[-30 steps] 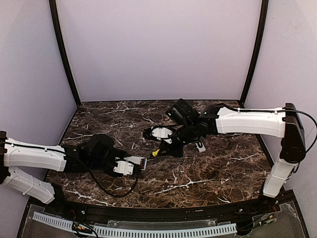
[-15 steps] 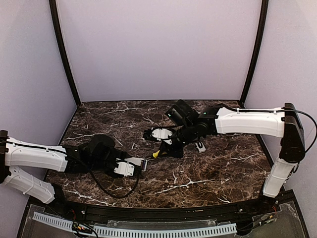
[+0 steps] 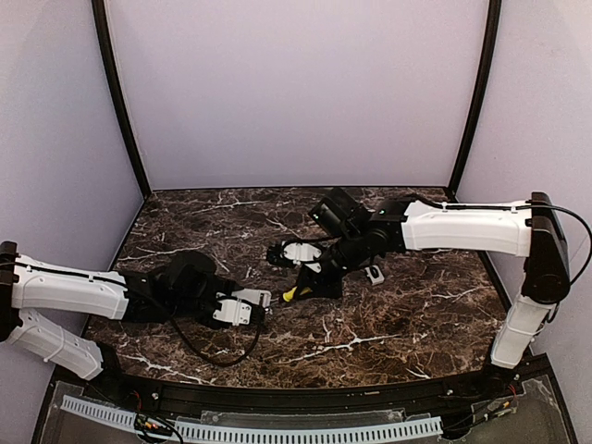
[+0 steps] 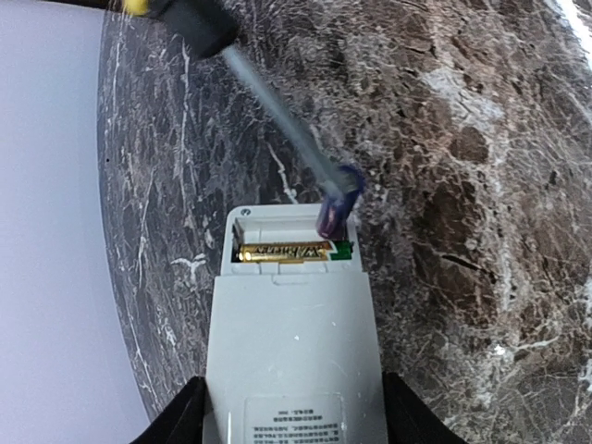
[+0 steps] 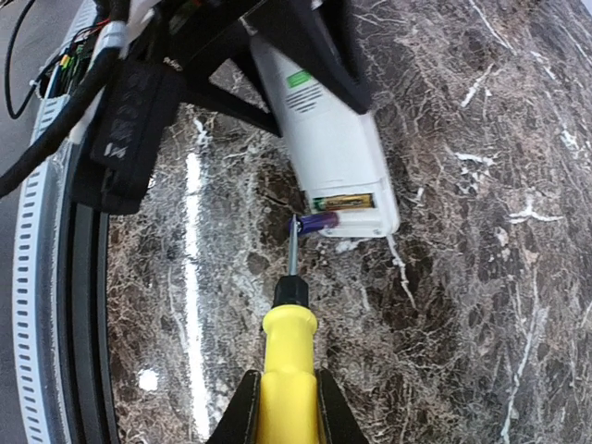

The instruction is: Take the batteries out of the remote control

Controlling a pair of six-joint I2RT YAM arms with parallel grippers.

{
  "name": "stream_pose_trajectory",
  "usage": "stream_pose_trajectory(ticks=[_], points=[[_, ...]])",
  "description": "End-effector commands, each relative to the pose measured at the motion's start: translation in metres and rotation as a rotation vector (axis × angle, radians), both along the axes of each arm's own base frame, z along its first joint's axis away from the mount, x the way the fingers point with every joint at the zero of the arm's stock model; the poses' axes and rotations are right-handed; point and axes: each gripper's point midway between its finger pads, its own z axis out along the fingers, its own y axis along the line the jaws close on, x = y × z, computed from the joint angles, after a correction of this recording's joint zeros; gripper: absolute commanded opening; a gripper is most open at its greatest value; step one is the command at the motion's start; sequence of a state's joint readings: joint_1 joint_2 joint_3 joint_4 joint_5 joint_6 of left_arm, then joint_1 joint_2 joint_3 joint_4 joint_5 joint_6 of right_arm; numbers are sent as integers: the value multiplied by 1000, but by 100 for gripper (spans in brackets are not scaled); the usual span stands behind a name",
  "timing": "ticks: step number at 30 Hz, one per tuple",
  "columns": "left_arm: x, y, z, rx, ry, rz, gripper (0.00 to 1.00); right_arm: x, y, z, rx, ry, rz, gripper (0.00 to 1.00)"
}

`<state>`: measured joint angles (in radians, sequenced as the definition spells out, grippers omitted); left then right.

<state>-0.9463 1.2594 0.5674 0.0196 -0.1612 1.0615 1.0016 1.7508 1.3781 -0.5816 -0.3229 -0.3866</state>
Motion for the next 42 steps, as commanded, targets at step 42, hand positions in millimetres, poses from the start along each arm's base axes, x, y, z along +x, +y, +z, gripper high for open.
stream_pose_trajectory(ticks=[42], points=[[12,-27,58,-230,-109,-16,1,4,-48,-11,-48,-1,-156,0]])
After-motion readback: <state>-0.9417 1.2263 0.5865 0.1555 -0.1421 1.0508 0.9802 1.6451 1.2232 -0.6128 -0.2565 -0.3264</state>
